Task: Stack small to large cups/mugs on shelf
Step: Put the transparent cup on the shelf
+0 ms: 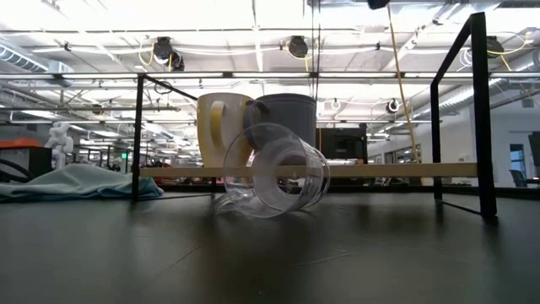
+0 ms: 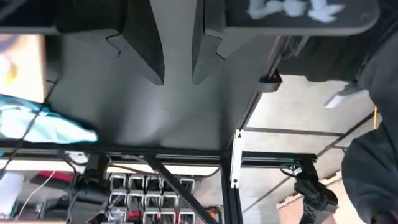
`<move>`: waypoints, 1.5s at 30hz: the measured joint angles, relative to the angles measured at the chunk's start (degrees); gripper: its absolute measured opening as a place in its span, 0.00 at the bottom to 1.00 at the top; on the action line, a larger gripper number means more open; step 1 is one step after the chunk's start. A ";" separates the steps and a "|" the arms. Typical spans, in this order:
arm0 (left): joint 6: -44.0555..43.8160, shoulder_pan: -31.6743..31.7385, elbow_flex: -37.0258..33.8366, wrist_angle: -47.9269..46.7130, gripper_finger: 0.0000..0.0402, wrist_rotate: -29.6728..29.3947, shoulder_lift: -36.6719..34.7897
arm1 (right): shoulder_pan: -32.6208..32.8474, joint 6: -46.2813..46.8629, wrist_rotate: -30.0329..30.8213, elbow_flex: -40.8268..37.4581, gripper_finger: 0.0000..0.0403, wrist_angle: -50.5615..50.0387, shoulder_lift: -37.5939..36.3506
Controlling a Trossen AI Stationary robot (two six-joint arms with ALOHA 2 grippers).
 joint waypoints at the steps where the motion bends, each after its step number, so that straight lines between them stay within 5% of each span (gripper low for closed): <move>1: 0.00 0.00 0.00 0.02 0.04 0.11 0.00 | 0.01 0.71 0.28 0.97 0.19 0.10 1.27; 15: 4.52 0.00 0.00 -0.73 0.07 2.46 -0.02 | -1.83 12.12 2.86 6.45 0.19 2.46 12.06; 28: 4.59 0.00 0.00 -1.27 0.08 8.78 -0.04 | -5.18 6.90 -0.68 6.36 0.21 12.53 17.39; 40: 4.51 0.00 0.02 -3.43 0.08 8.99 -0.02 | -4.43 18.95 -0.65 6.36 0.67 7.86 17.19; 45: 4.41 0.00 0.02 -3.43 0.08 8.99 -0.04 | -4.33 27.31 -0.04 6.36 0.77 1.22 17.13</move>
